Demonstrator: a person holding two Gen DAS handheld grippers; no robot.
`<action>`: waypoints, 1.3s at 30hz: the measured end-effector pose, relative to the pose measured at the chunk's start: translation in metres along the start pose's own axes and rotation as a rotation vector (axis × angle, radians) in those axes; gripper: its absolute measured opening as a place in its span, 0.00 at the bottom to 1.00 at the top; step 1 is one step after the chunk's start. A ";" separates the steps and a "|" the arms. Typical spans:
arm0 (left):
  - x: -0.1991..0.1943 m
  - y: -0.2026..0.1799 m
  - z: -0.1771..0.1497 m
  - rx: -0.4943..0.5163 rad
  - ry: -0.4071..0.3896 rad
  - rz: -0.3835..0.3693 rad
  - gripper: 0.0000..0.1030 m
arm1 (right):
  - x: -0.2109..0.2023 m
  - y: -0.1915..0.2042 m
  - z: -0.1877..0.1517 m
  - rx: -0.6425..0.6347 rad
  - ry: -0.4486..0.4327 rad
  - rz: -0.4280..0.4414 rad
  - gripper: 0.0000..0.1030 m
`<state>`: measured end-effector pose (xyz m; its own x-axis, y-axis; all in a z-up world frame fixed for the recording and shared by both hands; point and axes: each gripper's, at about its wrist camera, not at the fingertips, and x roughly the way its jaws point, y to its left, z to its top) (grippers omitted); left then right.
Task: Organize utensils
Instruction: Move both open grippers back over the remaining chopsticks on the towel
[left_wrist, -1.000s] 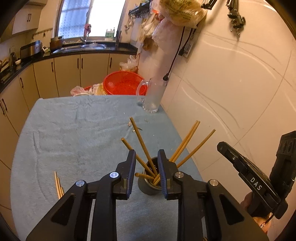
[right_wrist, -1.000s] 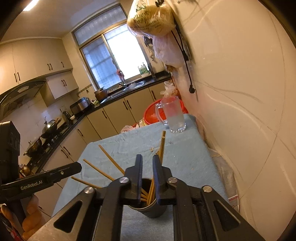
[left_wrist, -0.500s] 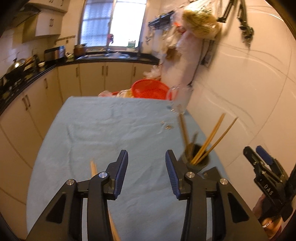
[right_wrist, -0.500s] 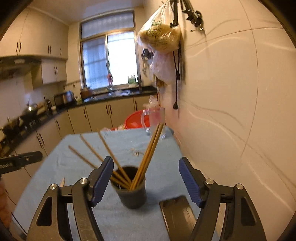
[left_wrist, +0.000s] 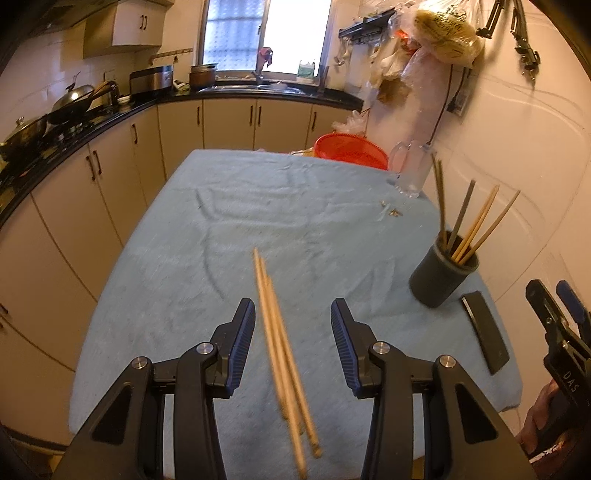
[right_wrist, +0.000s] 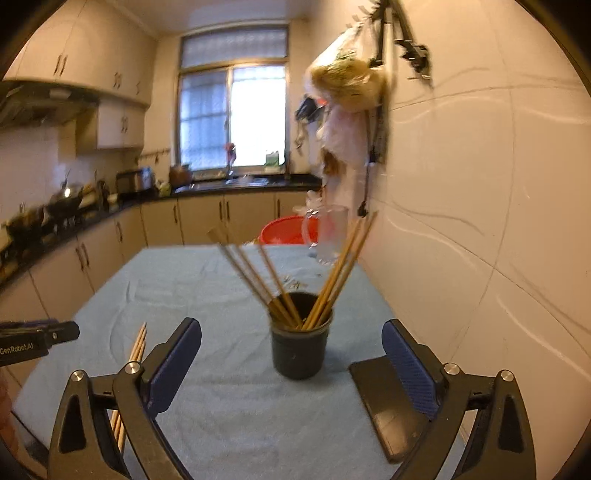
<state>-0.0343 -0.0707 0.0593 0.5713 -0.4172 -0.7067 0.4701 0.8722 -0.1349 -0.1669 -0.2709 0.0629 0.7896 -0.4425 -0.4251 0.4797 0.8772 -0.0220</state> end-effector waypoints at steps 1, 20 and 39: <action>0.001 0.003 -0.003 -0.003 0.005 0.003 0.40 | 0.002 0.005 -0.001 -0.015 0.010 0.004 0.97; 0.054 0.038 -0.022 -0.049 0.133 0.036 0.41 | 0.076 0.071 -0.035 -0.145 0.314 0.173 0.95; 0.082 0.107 -0.029 -0.156 0.232 0.082 0.41 | 0.176 0.141 -0.038 0.067 0.767 0.553 0.19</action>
<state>0.0431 -0.0040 -0.0331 0.4253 -0.2894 -0.8575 0.3090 0.9370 -0.1630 0.0250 -0.2182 -0.0496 0.4563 0.2969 -0.8388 0.1527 0.9026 0.4025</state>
